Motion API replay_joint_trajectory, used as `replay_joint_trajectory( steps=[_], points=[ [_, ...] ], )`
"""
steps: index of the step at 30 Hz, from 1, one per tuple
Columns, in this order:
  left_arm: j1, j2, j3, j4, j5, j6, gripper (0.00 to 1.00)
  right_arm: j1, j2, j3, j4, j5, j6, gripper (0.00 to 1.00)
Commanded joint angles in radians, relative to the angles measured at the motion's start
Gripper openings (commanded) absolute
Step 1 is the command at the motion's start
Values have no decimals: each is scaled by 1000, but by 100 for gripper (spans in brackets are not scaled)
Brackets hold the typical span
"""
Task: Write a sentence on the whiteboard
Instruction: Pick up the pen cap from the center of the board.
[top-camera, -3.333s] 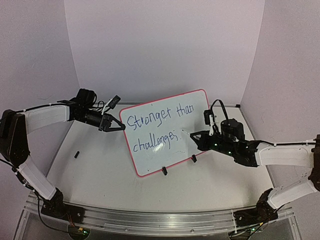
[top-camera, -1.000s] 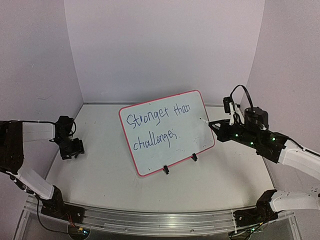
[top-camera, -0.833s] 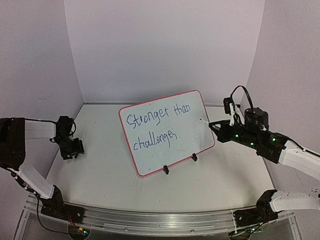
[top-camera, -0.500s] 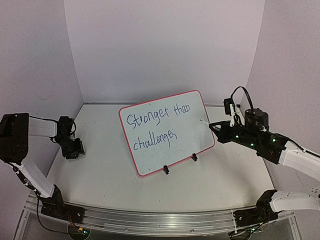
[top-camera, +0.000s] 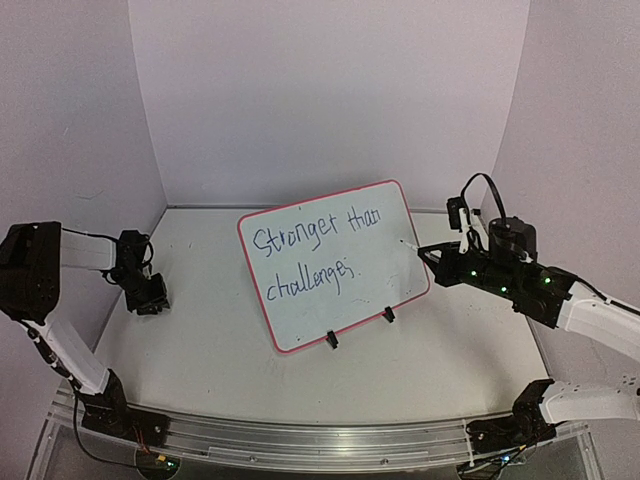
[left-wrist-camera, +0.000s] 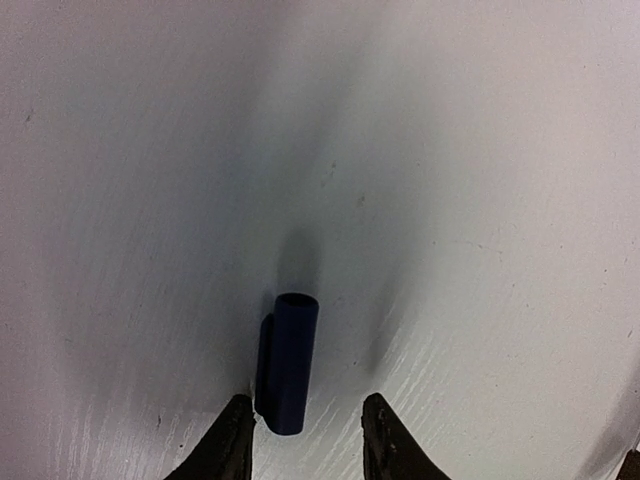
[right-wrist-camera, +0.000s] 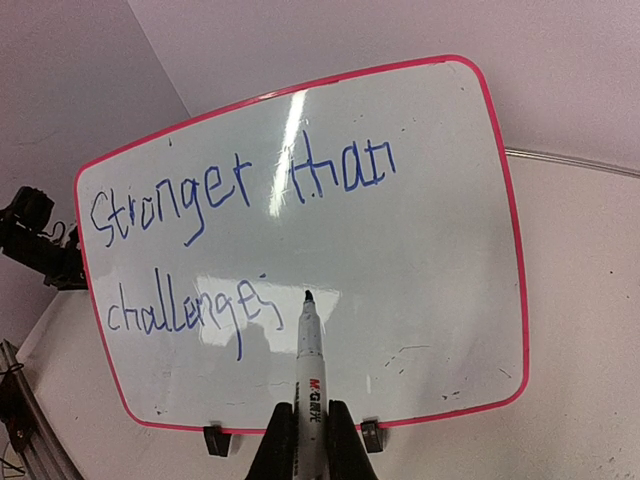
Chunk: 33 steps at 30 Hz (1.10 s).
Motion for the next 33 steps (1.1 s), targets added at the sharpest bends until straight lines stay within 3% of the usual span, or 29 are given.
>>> replay_joint_trajectory(
  steps=[1,11,15,20,28,33],
  points=[
    [9,32,52,-18,-19,2,35,-6,-12,-9,12,8,6,0],
    [15,83,82,-39,-17,17,21,-6,-33,-20,12,9,13,0],
    [19,89,77,-34,-12,18,7,-5,-39,-23,12,13,14,0],
    [20,83,74,-38,-10,28,1,-7,-39,-23,12,10,14,0],
    [20,10,69,-26,14,44,0,-6,-46,36,-77,-9,-1,0],
    [15,-170,115,-20,63,56,0,-5,-56,100,-155,2,-12,0]
  ],
)
